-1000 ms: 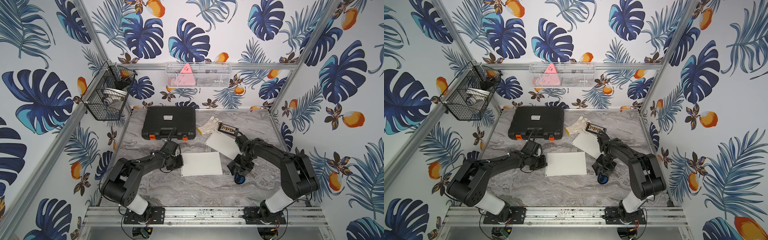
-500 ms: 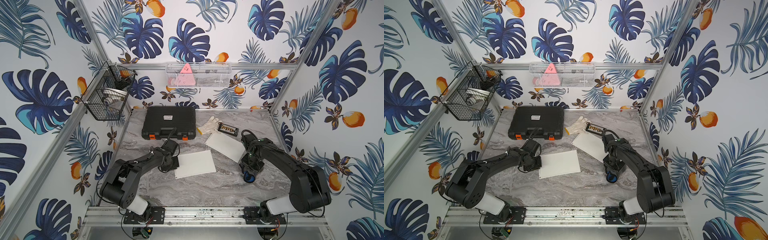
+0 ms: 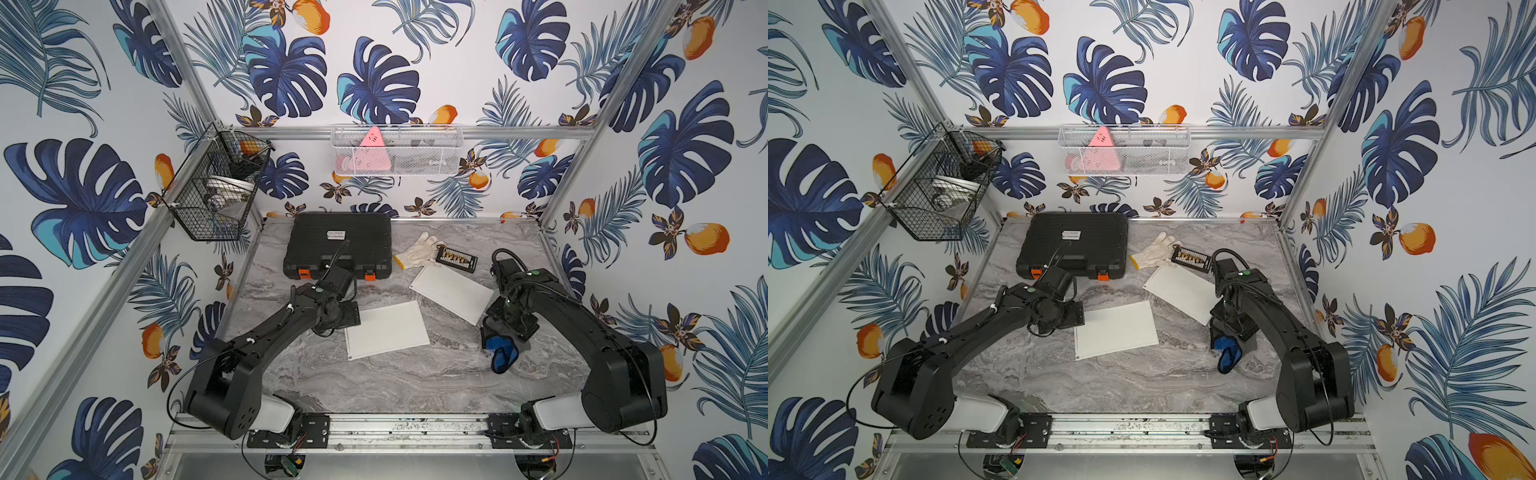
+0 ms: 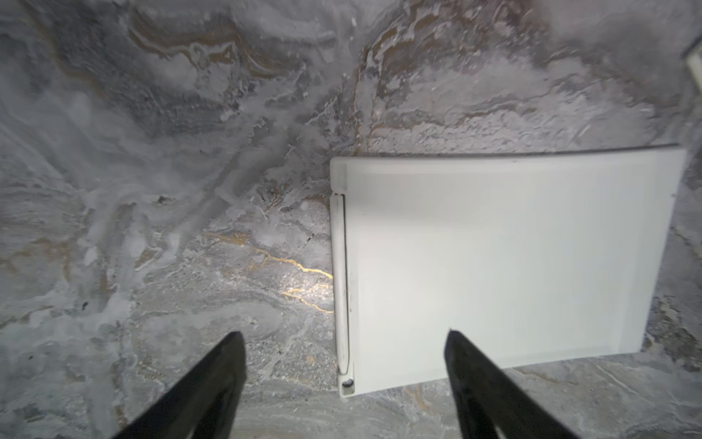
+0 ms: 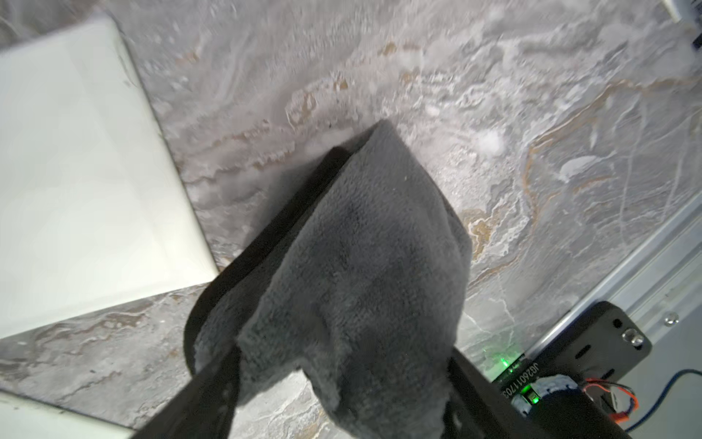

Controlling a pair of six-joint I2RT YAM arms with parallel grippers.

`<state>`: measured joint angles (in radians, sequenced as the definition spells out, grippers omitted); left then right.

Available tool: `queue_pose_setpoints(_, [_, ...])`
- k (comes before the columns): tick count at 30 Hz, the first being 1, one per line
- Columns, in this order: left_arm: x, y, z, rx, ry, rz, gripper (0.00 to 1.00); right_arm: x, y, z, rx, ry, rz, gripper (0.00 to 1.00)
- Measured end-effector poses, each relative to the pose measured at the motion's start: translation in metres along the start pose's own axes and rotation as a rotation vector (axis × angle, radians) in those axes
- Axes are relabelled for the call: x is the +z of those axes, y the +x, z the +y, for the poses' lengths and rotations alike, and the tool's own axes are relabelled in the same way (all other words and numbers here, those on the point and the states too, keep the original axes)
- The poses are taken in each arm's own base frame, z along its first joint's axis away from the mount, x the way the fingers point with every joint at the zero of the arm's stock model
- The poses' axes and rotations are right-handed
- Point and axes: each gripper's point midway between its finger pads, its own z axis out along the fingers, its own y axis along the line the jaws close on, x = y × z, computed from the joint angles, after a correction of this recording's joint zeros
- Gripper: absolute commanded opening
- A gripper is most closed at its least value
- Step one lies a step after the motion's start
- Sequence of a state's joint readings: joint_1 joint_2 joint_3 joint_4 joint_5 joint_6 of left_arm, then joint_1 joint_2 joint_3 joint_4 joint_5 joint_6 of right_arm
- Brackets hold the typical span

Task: Wipe the drawing tablet
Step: Place the cleaning item at the center of the board, then reset both arms

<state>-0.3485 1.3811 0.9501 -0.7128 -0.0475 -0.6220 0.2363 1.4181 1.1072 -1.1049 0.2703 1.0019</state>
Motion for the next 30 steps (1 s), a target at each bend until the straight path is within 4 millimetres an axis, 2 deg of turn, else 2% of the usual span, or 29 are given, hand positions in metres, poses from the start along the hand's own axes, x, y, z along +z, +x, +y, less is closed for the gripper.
queue_pose_setpoints(4, [-0.027, -0.014, -0.005, 0.011, 0.045, -0.093, 0.99, -0.031, -0.030, -0.001, 0.007, -0.031, -0.138, 1.00])
queue_pose_setpoints(10, [-0.069, -0.032, -0.009, 0.021, 0.099, -0.265, 0.99, -0.071, -0.060, 0.001, -0.043, -0.162, -0.335, 1.00])
queue_pose_setpoints(14, [-0.089, -0.047, 0.008, 0.000, 0.014, -0.396, 0.99, -0.081, -0.075, 0.005, -0.062, -0.197, -0.445, 1.00])
queue_pose_setpoints(17, [-0.088, -0.054, 0.034, -0.027, -0.100, -0.489, 0.99, -0.066, -0.078, 0.012, -0.108, -0.207, -0.497, 1.00])
queue_pose_setpoints(20, [-0.068, -0.050, 0.054, 0.077, -0.212, -0.534, 0.99, -0.037, -0.070, 0.017, -0.218, -0.225, -0.546, 1.00])
queue_pose_setpoints(25, [-0.027, -0.045, 0.073, 0.275, -0.329, -0.555, 0.99, 0.011, -0.062, 0.023, -0.330, -0.228, -0.642, 1.00])
queue_pose_setpoints(27, [-0.016, -0.045, 0.081, 0.301, -0.343, -0.572, 0.99, 0.021, -0.062, 0.028, -0.361, -0.242, -0.681, 1.00])
queue_pose_setpoints(30, [-0.004, -0.055, 0.089, 0.293, -0.338, -0.618, 0.99, 0.032, -0.063, 0.033, -0.381, -0.262, -0.725, 1.00])
